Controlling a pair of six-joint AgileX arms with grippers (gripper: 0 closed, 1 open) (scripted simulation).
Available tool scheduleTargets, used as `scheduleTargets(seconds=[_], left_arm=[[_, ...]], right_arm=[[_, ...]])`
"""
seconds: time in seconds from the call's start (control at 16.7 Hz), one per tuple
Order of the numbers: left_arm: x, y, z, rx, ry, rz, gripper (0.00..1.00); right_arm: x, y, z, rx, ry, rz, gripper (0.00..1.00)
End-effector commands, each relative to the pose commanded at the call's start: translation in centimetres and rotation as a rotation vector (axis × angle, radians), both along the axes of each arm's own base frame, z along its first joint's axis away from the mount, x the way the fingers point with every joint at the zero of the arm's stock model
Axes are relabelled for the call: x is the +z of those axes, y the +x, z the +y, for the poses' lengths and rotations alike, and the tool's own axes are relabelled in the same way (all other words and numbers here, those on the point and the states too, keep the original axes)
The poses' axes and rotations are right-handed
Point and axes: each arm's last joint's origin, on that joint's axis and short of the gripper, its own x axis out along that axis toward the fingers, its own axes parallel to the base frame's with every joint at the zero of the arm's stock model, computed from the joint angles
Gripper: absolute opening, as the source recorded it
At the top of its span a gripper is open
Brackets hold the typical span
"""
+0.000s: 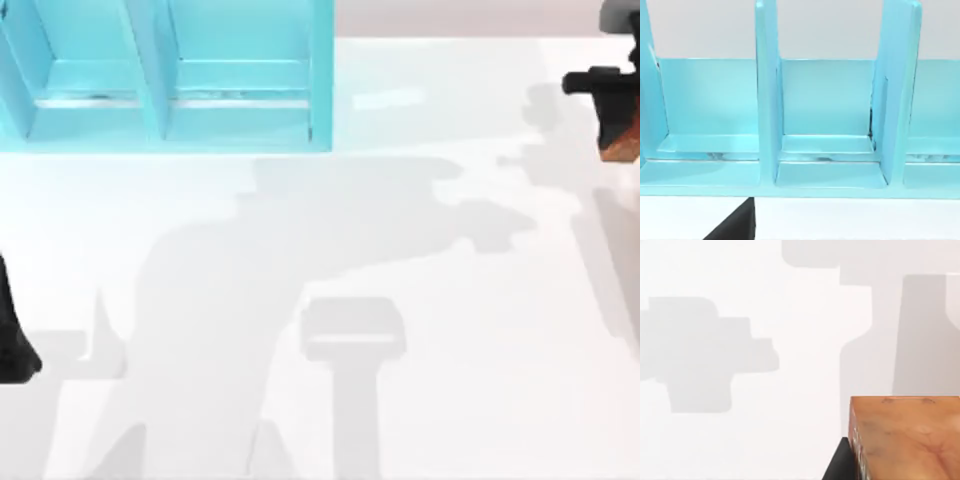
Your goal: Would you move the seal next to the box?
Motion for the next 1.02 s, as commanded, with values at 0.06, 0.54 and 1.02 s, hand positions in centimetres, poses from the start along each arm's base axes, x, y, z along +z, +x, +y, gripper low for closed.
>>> scheduleTargets(seconds=[0.06, 0.54, 1.02], left_arm=[[0.0, 0.0, 0.0, 0.0, 0.0, 0.0, 1.0], [0.0, 0.0, 0.0, 0.0, 0.0, 0.0, 1.0], [0.0, 0.0, 0.0, 0.0, 0.0, 0.0, 1.0]], right_arm=[[-1.1, -0.4, -0.1, -0.007, -0.02, 0.05, 0.0], [-2.7, -1.2, -0.6, -0.021, -0.059, 0.138, 0.08], [-2.7, -1.2, -0.6, -0.021, -0.059, 0.138, 0.68]])
